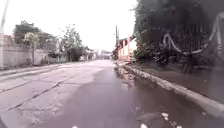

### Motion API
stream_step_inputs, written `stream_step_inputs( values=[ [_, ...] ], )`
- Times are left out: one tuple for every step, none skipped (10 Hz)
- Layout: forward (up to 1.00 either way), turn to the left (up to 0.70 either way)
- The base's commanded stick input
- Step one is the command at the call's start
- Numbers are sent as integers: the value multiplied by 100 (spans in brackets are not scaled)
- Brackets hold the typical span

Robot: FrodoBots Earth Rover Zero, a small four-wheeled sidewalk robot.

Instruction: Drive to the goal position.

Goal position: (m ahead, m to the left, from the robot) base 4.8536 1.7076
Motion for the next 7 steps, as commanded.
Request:
stream_step_inputs(
  values=[
    [70, 0],
    [70, 0],
    [70, 0],
    [70, 0],
    [70, 0],
    [70, 0],
    [70, 0]
  ],
)
